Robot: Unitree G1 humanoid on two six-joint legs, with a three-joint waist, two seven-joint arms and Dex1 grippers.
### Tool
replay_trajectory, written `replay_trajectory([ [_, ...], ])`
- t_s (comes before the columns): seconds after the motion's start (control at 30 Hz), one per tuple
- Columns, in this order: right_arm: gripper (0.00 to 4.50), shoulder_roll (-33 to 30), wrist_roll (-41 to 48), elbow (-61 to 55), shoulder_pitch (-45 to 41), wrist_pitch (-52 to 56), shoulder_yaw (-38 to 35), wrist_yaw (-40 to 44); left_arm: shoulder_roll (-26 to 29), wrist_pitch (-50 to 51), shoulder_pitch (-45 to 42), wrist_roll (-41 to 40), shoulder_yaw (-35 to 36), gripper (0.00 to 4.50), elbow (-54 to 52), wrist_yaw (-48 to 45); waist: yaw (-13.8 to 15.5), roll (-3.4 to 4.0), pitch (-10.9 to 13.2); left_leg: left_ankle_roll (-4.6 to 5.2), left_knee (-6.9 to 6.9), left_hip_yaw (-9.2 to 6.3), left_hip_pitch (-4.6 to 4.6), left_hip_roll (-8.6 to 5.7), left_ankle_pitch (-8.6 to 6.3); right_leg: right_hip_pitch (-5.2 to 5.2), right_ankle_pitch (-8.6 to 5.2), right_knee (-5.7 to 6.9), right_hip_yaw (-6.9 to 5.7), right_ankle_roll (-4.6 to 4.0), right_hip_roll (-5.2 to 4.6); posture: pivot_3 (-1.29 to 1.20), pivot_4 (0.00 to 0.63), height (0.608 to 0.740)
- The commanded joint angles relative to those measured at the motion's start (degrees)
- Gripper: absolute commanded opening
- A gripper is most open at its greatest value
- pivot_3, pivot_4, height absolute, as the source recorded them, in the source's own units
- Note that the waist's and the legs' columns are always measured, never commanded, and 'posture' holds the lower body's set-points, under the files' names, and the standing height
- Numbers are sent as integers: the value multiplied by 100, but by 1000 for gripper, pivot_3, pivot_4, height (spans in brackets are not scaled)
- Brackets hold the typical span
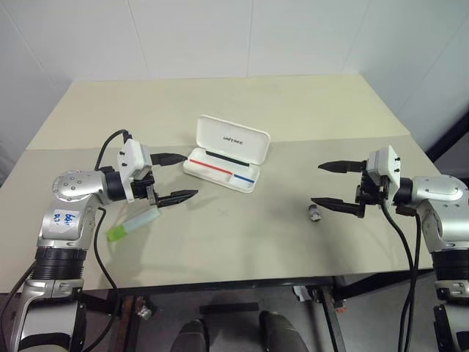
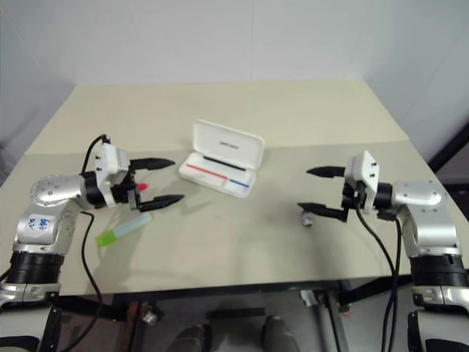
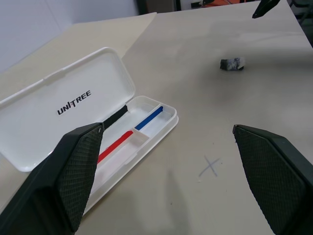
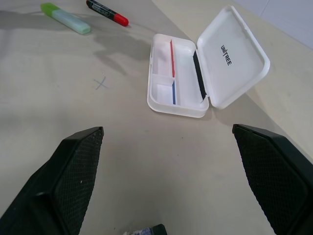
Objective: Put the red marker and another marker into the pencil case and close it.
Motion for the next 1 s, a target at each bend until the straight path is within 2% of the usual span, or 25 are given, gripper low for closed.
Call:
replay_trajectory([
  [0.03,4486,-64,119,-209,-11,33,-194,-93,161,-62,-75,-47,162,4500,14,-46,0,0,0,0,0,0,0,0,0,0,0,0,0,0,0,0,150,740],
  [0.3,4486,-61,-217,-456,-369,534,219,-390,293,-205,-215,-54,184,4500,343,-264,-5,0,0,0,0,0,0,0,0,-1,0,0,0,-1,0,0,150,740],
  [0.47,4486,462,-574,-486,-1040,914,880,-701,487,-484,-301,31,380,4500,775,-220,-83,-1,0,0,-1,0,2,1,0,-3,-2,4,-1,-4,0,0,150,740],
  [0.57,3856,740,-705,-262,-1264,915,1078,-750,579,-480,-170,-11,506,4500,702,-157,-98,-1,0,0,-2,-2,3,1,0,-3,-3,14,-2,-6,0,0,150,740],
  [0.7,2488,1095,-998,158,-1520,832,1395,-809,682,-470,63,-16,694,4500,607,-53,-92,-1,0,-2,-6,-6,-3,0,-4,-6,-5,14,-3,-5,0,0,150,740],
  [1.0,2488,1939,-1674,1038,-2420,1072,2081,-994,722,-431,384,-4,846,4500,449,157,-131,-2,0,-1,-6,-7,0,0,-5,-14,-8,34,-4,-9,1,0,150,740],
])
